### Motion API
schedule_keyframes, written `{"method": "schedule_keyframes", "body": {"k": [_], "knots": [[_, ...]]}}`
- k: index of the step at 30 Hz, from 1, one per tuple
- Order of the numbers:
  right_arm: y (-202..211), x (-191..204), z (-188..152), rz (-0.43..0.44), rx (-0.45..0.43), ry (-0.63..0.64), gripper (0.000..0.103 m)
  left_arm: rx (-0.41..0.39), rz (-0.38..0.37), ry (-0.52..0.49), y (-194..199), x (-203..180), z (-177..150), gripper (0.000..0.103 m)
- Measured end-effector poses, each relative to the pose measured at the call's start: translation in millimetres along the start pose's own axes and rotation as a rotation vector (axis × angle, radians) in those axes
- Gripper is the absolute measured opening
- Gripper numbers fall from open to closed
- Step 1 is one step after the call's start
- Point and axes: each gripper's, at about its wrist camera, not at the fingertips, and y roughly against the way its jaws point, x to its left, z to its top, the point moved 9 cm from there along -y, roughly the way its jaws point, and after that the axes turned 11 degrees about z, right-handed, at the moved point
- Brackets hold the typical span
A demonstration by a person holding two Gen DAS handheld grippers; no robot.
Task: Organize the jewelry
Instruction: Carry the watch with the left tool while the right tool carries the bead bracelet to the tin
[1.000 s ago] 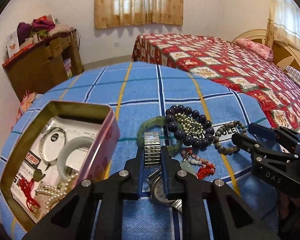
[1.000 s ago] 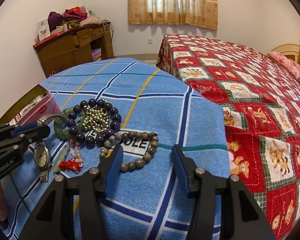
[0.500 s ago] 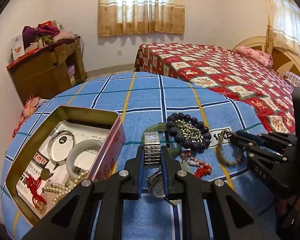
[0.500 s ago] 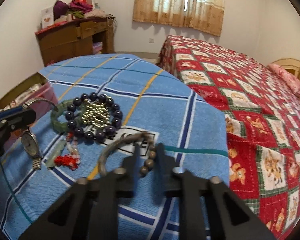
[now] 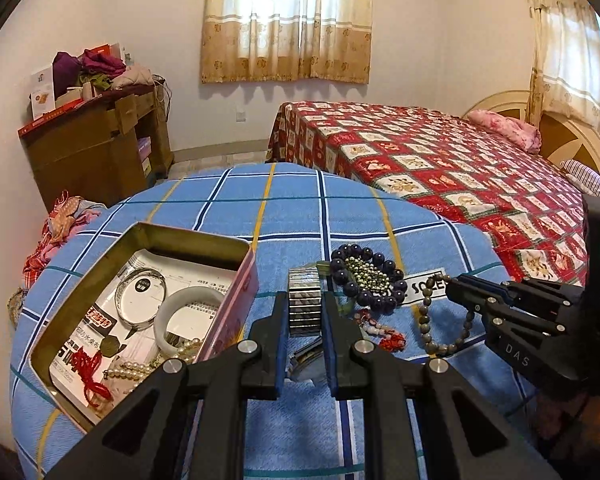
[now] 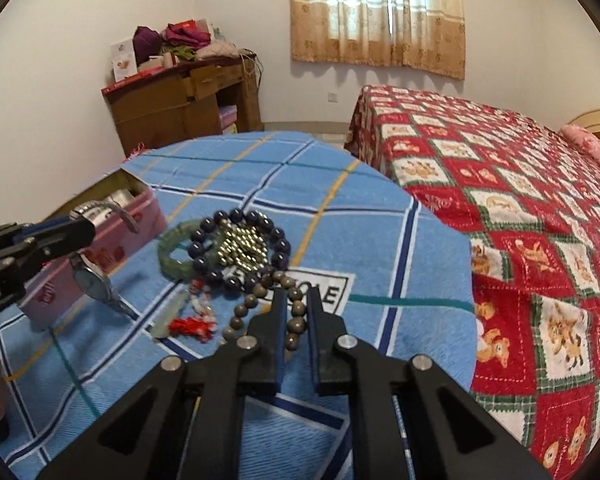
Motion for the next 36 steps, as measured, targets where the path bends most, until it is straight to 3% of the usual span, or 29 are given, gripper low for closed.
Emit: {"method": "schedule_keyframes", "body": {"k": [19, 36], "knots": [[30, 35, 31, 0.069, -0.094, 0.043, 0.012, -0.056, 0.002, 0.036, 30, 18, 18, 0.015], [22, 75, 44, 0.14, -0.086, 0.108, 0.012, -0.054, 0.032, 0.072, 34, 43, 18, 0.015]]}}
